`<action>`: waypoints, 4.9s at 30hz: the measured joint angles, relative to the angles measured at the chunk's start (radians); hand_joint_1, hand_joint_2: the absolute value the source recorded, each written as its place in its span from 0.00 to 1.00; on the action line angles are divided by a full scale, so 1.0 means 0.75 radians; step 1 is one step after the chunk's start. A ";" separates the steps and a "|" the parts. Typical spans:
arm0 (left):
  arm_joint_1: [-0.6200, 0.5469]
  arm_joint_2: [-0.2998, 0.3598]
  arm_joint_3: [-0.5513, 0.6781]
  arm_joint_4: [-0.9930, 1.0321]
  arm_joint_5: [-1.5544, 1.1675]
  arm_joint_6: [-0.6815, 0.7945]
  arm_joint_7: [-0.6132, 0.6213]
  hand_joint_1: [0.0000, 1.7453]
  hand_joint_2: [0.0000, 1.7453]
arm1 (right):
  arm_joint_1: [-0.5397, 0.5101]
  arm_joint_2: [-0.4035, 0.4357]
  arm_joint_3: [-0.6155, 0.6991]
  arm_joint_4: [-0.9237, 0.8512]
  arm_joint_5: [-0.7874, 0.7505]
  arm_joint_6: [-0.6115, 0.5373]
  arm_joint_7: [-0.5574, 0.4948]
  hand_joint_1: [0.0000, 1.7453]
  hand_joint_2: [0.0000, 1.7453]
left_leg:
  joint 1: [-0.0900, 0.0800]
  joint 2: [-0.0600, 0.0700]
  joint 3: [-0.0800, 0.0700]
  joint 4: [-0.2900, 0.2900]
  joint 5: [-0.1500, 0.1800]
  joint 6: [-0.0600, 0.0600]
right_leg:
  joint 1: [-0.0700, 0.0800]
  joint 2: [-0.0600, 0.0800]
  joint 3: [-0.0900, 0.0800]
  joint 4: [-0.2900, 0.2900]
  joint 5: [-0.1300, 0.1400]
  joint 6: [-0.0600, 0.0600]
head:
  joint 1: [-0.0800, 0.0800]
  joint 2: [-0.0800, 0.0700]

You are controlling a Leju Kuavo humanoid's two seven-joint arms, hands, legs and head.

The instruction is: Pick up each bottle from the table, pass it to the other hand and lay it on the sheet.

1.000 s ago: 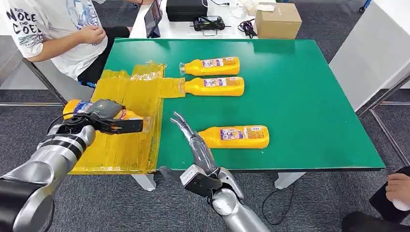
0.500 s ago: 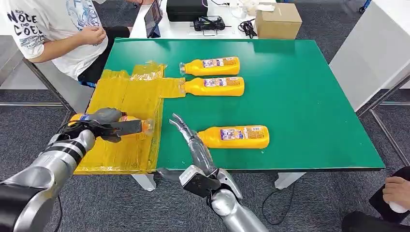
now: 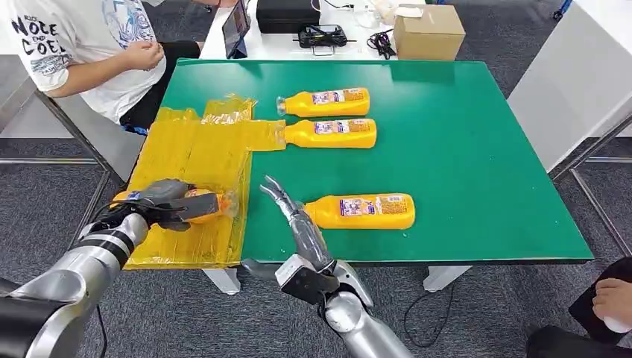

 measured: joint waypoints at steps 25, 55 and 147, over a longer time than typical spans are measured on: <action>0.005 0.003 0.000 -0.001 0.073 -0.207 -0.050 0.00 0.00 | -0.018 0.012 0.000 0.064 -0.002 0.015 0.000 0.00 1.00 | 0.000 -0.001 0.005 0.000 0.000 0.000 | 0.000 0.000 0.005 0.000 0.000 0.000 | -0.001 0.000; 0.231 -0.244 0.389 -0.452 0.006 1.021 -0.219 0.00 0.00 | -0.029 0.037 0.003 0.109 0.022 -0.006 0.038 0.00 1.00 | 0.000 0.000 0.002 0.000 -0.001 -0.001 | 0.000 0.000 0.000 -0.001 0.000 0.000 | -0.001 0.000; 0.513 -0.479 0.317 -0.613 1.214 0.450 -0.277 0.00 1.00 | -0.936 -0.825 0.477 0.514 -0.283 0.881 0.431 0.00 1.00 | -0.005 -0.001 -0.004 0.002 0.000 0.000 | -0.003 0.000 -0.003 -0.001 0.003 0.004 | -0.001 0.000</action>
